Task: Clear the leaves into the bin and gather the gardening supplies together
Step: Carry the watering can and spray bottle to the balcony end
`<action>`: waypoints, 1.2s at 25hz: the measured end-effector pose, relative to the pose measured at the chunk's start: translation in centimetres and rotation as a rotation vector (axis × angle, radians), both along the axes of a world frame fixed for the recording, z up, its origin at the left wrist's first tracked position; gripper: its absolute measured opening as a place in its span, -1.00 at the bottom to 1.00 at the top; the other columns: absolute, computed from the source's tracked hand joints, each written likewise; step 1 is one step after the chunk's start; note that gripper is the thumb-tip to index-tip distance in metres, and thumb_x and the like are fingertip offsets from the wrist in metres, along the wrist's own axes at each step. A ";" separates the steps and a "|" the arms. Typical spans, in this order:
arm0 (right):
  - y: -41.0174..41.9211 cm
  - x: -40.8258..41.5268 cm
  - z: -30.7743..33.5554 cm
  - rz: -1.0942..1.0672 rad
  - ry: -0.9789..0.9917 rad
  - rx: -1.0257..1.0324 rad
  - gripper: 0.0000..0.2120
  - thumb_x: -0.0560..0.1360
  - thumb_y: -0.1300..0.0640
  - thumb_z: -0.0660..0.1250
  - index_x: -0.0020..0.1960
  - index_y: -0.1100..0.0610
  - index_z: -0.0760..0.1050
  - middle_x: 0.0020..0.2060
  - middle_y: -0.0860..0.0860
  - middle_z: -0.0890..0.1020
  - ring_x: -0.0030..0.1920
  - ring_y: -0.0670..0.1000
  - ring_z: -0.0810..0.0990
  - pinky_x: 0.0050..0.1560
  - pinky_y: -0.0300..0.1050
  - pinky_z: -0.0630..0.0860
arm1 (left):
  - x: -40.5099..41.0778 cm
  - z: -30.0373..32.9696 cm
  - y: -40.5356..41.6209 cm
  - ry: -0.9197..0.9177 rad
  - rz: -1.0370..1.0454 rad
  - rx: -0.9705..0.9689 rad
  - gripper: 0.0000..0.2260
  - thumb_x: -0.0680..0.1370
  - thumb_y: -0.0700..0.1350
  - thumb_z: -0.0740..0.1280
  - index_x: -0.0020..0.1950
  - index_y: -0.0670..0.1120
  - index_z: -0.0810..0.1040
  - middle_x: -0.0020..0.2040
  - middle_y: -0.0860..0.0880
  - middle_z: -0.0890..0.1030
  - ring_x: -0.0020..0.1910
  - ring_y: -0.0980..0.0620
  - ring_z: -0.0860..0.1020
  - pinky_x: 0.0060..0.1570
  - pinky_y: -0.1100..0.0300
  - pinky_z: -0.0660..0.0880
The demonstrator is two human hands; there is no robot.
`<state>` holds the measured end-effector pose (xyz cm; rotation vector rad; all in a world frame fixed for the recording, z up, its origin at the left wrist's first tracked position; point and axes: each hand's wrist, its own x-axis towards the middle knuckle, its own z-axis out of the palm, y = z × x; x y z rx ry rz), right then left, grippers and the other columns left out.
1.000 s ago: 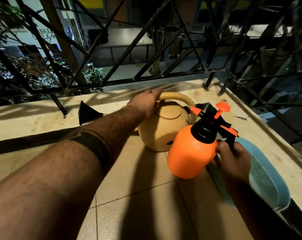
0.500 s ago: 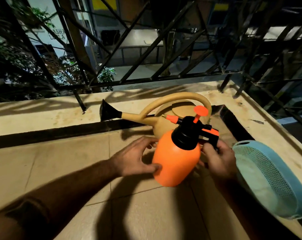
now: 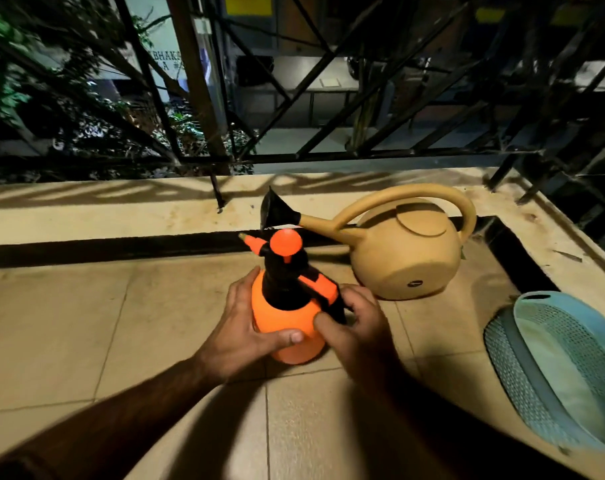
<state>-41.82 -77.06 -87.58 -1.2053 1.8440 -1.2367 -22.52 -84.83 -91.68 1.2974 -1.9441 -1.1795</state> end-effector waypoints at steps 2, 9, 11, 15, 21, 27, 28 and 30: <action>-0.1 3.1 0.1 0.067 -0.058 -0.009 -0.70 0.26 -0.13 0.41 -0.06 -0.03 0.62 0.05 -0.16 0.54 0.04 -0.24 0.55 0.01 -0.34 0.45 | 2.1 0.7 -0.9 0.014 0.022 0.002 0.16 0.08 0.49 0.53 0.55 0.08 0.18 0.42 0.04 0.32 0.44 0.08 0.34 0.44 -0.01 0.35; -0.7 9.3 -0.2 0.182 0.029 0.112 -0.79 0.46 -0.28 0.41 -0.01 -0.20 0.54 0.48 -0.19 0.31 0.36 -0.19 0.40 0.10 -0.41 0.36 | 8.2 3.5 -5.6 -0.331 -0.084 -0.123 -0.12 0.20 0.42 0.54 0.45 0.13 0.44 0.22 0.01 0.30 0.20 0.06 0.34 0.24 0.05 0.51; -0.6 10.9 -0.5 0.185 0.046 0.104 -0.74 0.50 -0.27 0.38 0.11 -0.18 0.55 0.55 -0.16 0.21 0.40 -0.21 0.34 0.22 -0.36 0.40 | 8.7 3.8 -4.5 -0.229 -0.024 -0.089 -0.23 0.29 0.20 0.59 0.44 0.10 0.42 0.20 0.06 0.37 0.12 0.13 0.44 0.09 0.11 0.59; -0.9 13.4 -0.5 0.173 0.015 0.060 -0.67 0.58 -0.10 0.37 0.33 -0.16 0.54 0.55 -0.06 0.12 0.51 -0.15 0.14 0.40 -0.39 0.14 | 8.9 4.0 -1.2 0.183 0.143 -0.044 -0.67 0.57 -0.14 0.34 0.34 -0.07 0.50 0.25 0.02 0.58 0.25 0.12 0.55 0.22 0.06 0.57; -1.2 12.6 -0.5 0.101 0.104 0.093 -0.80 0.55 0.05 0.39 0.17 -0.07 0.58 0.35 -0.05 0.29 0.37 0.00 0.40 0.36 -0.10 0.40 | 6.9 4.8 -0.7 -0.017 0.246 -0.138 -0.69 0.51 0.09 0.48 0.16 -0.01 0.55 0.12 0.04 0.57 0.16 0.08 0.56 0.04 -0.04 0.59; -2.8 5.3 -0.7 -0.019 0.260 0.155 -0.74 0.54 -0.03 0.39 0.21 -0.09 0.47 0.28 -0.02 0.44 0.28 0.05 0.49 0.25 -0.06 0.43 | 10.5 4.6 -1.1 -0.202 0.174 -0.163 -0.34 0.35 0.22 0.56 0.40 0.11 0.47 0.13 0.06 0.57 0.01 0.01 0.59 -0.12 -0.09 0.62; -3.3 3.5 -0.7 -0.049 0.353 0.167 -0.68 0.54 -0.04 0.38 0.26 -0.09 0.45 0.34 -0.01 0.40 0.34 0.06 0.44 0.27 0.00 0.43 | 10.9 4.7 -1.1 -0.190 0.183 -0.175 -0.36 0.34 0.21 0.57 0.37 0.12 0.49 0.10 0.06 0.58 -0.03 0.02 0.59 -0.15 -0.09 0.62; -4.6 -0.6 -0.4 -0.110 0.548 0.214 -0.51 0.55 -0.03 0.38 0.44 -0.02 0.35 0.52 0.08 0.24 0.50 0.16 0.27 0.36 0.14 0.40 | 11.5 4.9 -1.5 -0.133 0.196 -0.168 -0.43 0.33 0.13 0.60 0.28 0.08 0.55 0.02 0.04 0.61 -0.08 -0.01 0.58 -0.16 -0.14 0.60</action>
